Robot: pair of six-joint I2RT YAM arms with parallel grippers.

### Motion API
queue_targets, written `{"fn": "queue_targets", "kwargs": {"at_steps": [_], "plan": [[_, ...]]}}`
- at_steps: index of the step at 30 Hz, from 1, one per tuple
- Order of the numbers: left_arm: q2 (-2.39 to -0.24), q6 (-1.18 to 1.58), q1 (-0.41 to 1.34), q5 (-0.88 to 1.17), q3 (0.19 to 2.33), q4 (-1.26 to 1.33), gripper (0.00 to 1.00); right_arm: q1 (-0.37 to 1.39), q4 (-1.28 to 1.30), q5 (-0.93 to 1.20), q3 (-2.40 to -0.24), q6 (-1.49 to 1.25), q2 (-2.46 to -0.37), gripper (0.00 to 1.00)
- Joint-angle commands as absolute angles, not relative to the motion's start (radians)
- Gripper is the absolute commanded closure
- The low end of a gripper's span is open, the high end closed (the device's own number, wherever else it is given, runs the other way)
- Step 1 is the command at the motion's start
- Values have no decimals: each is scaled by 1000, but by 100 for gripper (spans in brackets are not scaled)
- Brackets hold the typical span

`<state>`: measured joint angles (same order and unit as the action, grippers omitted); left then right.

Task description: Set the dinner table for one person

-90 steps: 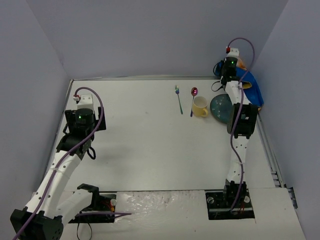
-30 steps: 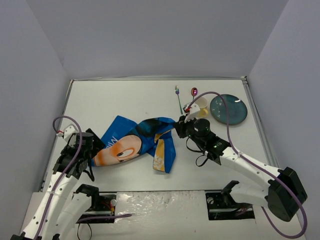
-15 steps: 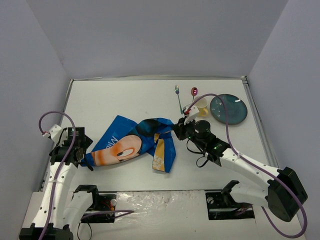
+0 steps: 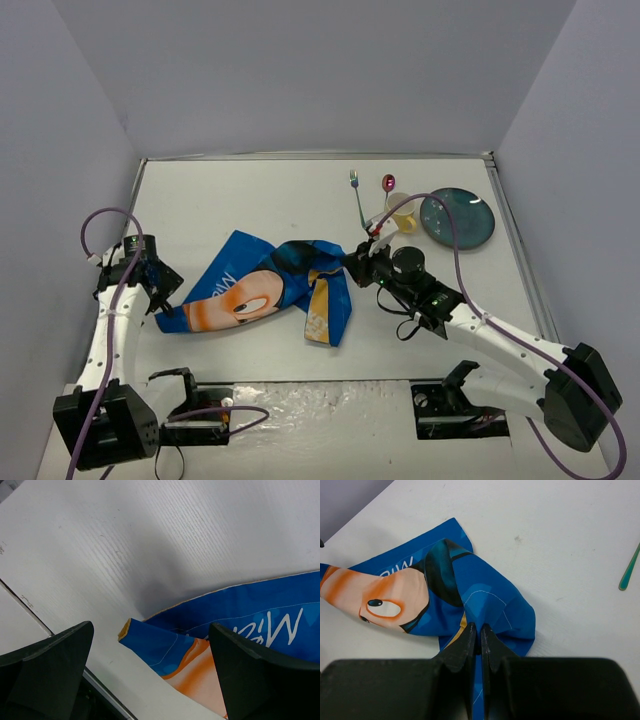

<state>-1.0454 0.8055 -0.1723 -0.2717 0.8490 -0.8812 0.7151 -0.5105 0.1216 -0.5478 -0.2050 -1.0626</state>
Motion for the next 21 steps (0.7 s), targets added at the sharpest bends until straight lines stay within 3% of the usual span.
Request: {"fn": "queue_targets", "kwargs": {"at_steps": [1,14,21], "plan": [[-1042,702,-215,-168,871,-844,3,728,-572,141,-549,-196,-1013,100],[-1095,782,-231,-79,799,-878,5,740,-560,138,-542,-190,-978,100],[-1078,826,-254,-103,759,-869,16,750,-547,138,-533,-182,-958,100]]}}
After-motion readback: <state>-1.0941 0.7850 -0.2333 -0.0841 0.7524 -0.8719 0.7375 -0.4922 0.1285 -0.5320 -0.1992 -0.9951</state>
